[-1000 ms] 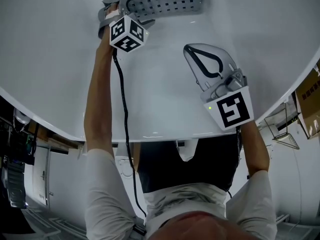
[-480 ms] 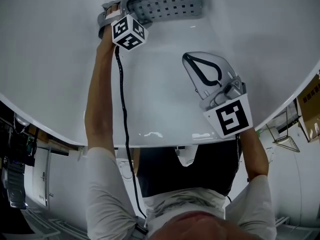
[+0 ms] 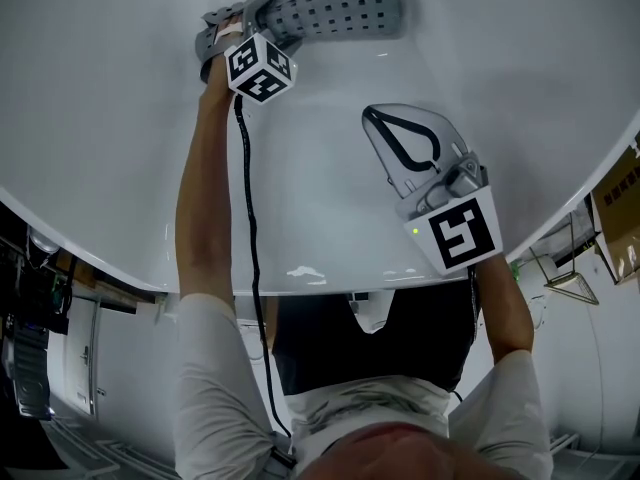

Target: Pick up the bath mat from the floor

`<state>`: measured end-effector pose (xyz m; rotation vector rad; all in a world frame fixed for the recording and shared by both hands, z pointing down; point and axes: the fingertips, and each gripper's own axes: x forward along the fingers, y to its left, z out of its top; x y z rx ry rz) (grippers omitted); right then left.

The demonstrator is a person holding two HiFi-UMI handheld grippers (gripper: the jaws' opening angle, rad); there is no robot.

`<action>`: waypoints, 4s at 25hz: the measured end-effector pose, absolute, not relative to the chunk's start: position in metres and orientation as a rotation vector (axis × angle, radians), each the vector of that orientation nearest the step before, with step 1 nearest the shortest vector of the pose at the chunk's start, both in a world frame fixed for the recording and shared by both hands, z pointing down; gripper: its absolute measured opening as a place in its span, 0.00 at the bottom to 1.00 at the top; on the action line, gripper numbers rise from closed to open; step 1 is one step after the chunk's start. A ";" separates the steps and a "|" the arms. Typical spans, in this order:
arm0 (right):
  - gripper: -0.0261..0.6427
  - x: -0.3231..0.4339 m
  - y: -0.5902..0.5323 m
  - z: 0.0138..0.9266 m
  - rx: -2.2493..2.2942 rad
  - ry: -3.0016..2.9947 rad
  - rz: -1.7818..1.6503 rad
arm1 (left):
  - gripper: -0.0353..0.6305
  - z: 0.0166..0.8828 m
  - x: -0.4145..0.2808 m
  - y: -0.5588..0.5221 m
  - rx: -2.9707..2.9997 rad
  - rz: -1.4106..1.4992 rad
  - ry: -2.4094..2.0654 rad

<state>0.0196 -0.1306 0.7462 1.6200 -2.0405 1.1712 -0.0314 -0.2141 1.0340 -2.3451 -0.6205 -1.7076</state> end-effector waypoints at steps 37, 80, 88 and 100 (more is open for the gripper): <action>0.04 0.005 -0.142 0.673 1.708 -2.075 1.048 | 0.29 0.901 -0.031 -0.201 -2.559 -1.628 -0.299; 0.04 -0.033 -0.117 0.422 1.687 -2.199 0.748 | 0.28 0.556 -0.025 -0.204 -2.798 -1.256 0.113; 0.04 -0.041 -0.115 0.368 1.728 -2.200 0.699 | 0.28 0.492 -0.040 -0.205 -2.819 -1.186 0.183; 0.04 -0.043 -0.124 0.278 1.813 -2.204 0.592 | 0.28 0.380 -0.051 -0.209 -2.914 -1.018 0.278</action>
